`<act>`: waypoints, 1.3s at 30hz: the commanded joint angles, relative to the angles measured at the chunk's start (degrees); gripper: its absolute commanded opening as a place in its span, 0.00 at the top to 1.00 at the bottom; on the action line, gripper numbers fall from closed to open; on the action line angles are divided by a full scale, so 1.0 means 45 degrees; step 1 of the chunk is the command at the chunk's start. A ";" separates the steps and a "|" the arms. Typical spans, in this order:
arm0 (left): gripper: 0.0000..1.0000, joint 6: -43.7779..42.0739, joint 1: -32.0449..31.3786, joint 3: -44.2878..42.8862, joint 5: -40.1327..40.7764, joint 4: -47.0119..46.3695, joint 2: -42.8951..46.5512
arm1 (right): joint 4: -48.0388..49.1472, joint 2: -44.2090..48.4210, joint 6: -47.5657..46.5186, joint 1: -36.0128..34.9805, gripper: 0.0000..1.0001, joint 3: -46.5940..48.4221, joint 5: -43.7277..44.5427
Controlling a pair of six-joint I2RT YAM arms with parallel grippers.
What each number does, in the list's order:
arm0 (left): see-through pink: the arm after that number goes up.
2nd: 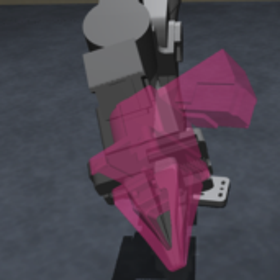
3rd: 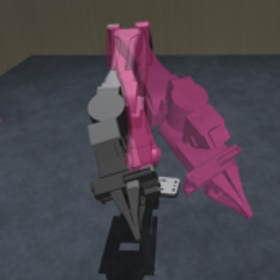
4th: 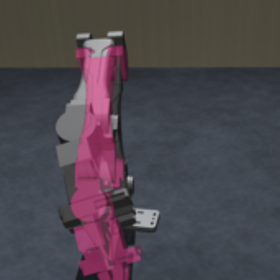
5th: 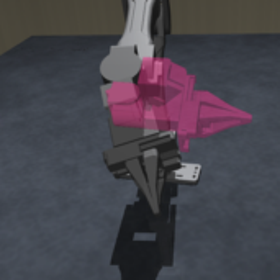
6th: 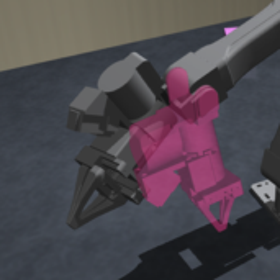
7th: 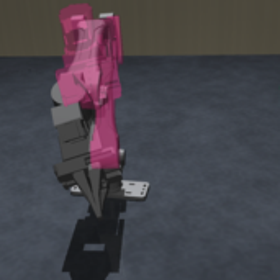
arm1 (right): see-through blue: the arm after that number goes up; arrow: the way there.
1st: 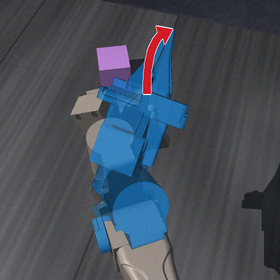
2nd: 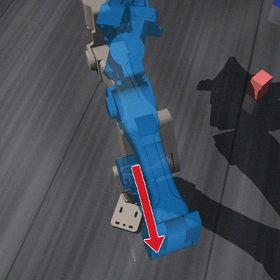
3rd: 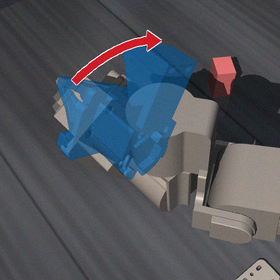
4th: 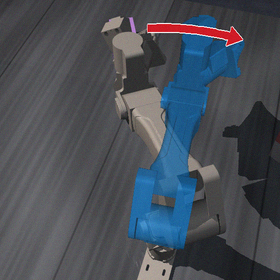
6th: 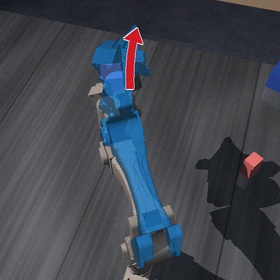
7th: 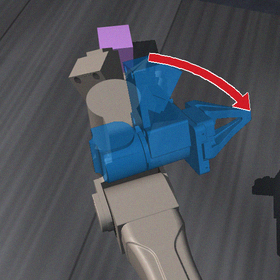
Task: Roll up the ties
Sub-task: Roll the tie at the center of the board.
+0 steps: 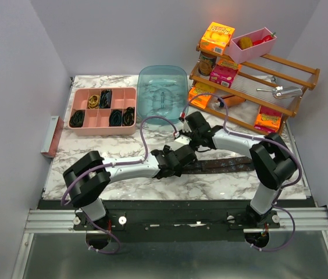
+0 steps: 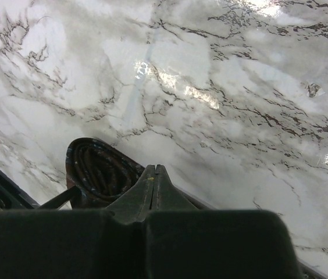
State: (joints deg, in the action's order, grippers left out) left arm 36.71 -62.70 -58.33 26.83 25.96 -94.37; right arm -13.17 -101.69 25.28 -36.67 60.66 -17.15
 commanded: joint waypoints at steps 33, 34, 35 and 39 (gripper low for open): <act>0.21 0.1529 0.6041 0.6514 -0.6723 -0.5454 0.7943 | 0.1111 0.1212 -0.1007 -0.0856 1.00 -0.0317 -0.3514; 0.21 0.1530 0.6139 0.6574 -0.6917 -0.5513 0.7924 | 0.1033 0.1153 -0.1066 -0.0895 1.00 -0.0278 -0.3494; 0.21 0.1588 0.6198 0.6652 -0.7016 -0.5572 0.7885 | 0.0993 0.1133 -0.1086 -0.0934 1.00 -0.0278 -0.3436; 0.21 0.1706 0.6393 0.6906 -0.7329 -0.6077 0.7573 | 0.0604 0.1113 -0.1358 -0.0973 1.00 -0.0278 -0.2813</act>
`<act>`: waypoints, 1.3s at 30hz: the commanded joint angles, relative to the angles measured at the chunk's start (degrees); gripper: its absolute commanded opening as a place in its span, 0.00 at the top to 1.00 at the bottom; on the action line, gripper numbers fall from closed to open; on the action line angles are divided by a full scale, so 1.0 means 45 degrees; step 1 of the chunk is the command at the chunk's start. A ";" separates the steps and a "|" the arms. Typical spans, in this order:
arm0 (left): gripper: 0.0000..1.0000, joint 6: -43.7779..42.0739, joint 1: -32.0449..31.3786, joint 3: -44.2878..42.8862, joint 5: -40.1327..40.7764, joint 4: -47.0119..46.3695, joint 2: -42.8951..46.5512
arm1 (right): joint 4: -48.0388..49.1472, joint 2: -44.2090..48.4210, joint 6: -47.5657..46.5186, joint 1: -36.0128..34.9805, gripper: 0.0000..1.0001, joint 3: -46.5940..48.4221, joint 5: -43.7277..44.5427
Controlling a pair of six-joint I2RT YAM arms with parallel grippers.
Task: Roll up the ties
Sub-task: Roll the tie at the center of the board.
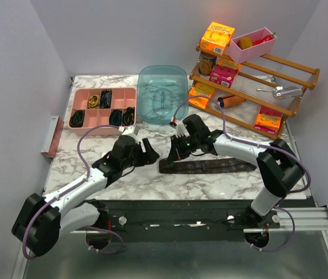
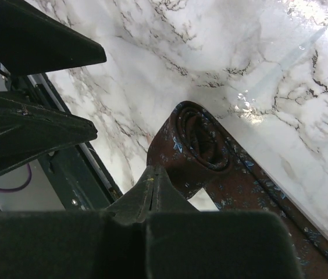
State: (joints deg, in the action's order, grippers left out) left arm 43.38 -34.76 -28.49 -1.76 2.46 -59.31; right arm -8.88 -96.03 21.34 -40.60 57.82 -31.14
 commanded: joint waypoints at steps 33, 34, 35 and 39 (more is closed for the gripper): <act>0.23 0.1240 0.0186 0.1077 -0.2968 -0.4588 -0.3108 | -0.1190 -0.0437 -0.0525 -0.0099 1.00 -0.0760 0.2622; 0.23 0.1279 0.0186 0.1135 -0.3026 -0.4667 -0.3206 | -0.1170 -0.0496 -0.0524 -0.0099 1.00 -0.0760 0.2603; 0.23 0.1298 0.0186 0.1194 -0.3104 -0.4822 -0.3304 | -0.1151 -0.0612 -0.0505 -0.0099 1.00 -0.0702 0.2583; 0.24 0.1630 0.0128 0.1506 -0.3437 -0.5836 -0.3830 | -0.1092 -0.0867 -0.0408 -0.0099 1.00 -0.0604 0.2563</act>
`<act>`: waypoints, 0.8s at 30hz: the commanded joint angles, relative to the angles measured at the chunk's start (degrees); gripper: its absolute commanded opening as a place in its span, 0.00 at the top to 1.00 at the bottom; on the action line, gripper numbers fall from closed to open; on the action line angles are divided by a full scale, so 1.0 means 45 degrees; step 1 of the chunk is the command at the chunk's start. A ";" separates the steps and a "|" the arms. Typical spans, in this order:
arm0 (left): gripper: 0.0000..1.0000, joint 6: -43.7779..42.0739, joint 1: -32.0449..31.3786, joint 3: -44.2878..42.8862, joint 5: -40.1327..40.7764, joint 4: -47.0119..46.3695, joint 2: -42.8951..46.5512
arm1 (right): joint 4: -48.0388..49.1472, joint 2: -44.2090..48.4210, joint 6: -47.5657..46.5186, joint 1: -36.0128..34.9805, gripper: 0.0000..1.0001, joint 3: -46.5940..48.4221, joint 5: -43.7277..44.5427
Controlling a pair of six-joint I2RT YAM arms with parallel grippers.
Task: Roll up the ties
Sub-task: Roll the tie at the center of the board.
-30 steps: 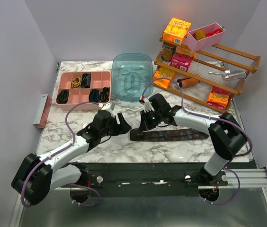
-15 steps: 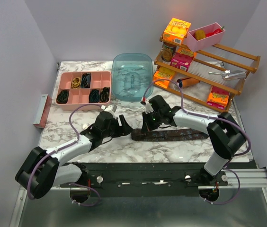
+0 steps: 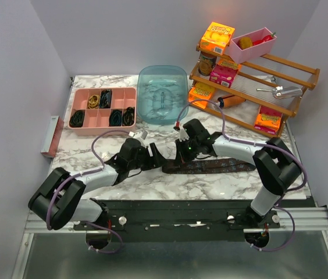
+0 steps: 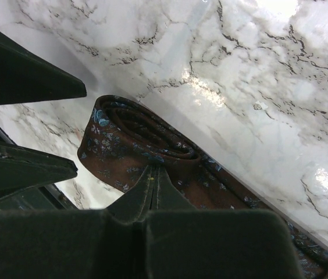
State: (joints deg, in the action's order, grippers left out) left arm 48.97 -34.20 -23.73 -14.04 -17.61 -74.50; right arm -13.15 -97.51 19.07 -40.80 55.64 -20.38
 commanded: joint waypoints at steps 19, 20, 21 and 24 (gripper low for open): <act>0.48 0.1851 -0.0526 0.1190 -0.1118 -0.6106 -0.3659 | -0.0106 -0.1064 0.0137 -0.0055 1.00 -0.0118 0.0037; 0.50 0.1833 -0.0526 0.1171 -0.1079 -0.6184 -0.3717 | -0.0086 -0.1084 0.0137 -0.0055 1.00 -0.0118 0.0018; 0.54 0.1852 -0.0526 0.1171 -0.1059 -0.6282 -0.3815 | -0.0067 -0.1142 0.0137 -0.0055 0.99 -0.0098 0.0018; 0.63 0.1794 -0.0526 0.1132 -0.0884 -0.6070 -0.3641 | -0.0028 -0.1181 0.0137 -0.0055 0.99 -0.0059 -0.0099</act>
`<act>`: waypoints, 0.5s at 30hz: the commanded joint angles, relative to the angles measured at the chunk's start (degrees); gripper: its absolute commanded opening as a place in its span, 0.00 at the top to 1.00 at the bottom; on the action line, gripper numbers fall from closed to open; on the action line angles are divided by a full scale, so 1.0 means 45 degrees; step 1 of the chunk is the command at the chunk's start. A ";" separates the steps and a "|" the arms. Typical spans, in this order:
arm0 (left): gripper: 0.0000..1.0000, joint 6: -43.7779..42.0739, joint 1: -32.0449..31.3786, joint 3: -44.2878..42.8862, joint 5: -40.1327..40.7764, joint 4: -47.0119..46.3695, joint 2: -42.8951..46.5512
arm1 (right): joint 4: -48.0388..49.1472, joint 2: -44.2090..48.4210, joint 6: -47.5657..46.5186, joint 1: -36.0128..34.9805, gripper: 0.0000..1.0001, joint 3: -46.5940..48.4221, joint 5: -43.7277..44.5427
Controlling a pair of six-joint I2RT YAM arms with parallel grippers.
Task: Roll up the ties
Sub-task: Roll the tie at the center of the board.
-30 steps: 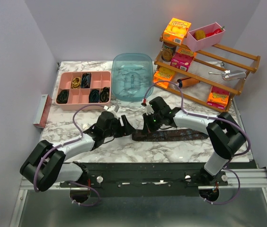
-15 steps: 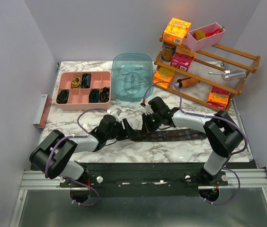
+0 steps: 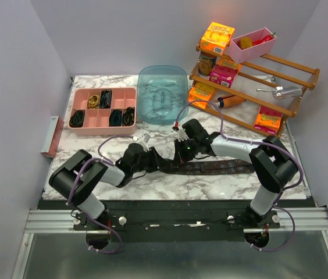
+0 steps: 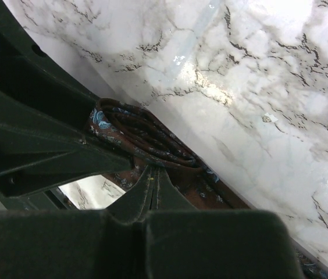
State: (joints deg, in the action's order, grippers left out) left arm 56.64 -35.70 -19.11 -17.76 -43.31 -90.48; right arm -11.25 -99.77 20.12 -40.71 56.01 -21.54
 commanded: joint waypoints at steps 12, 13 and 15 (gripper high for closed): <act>0.88 -0.0809 -0.0191 -0.0401 0.0723 0.2005 0.1237 | -0.0313 -0.0993 0.0079 -0.0250 1.00 0.0736 -0.0389; 0.89 -0.0965 -0.0191 -0.0478 0.0898 0.2413 0.1374 | -0.0333 -0.1052 0.0080 -0.0289 1.00 0.0853 -0.0428; 0.91 -0.1102 -0.0191 -0.0557 0.1152 0.3232 0.1841 | -0.0410 -0.1325 0.0099 -0.0445 1.00 0.1417 -0.0467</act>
State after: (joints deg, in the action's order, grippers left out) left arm 54.41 -35.77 -19.94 -15.18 -35.83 -86.00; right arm -11.90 -102.24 20.58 -40.99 58.87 -23.53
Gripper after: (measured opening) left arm 0.343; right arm 0.009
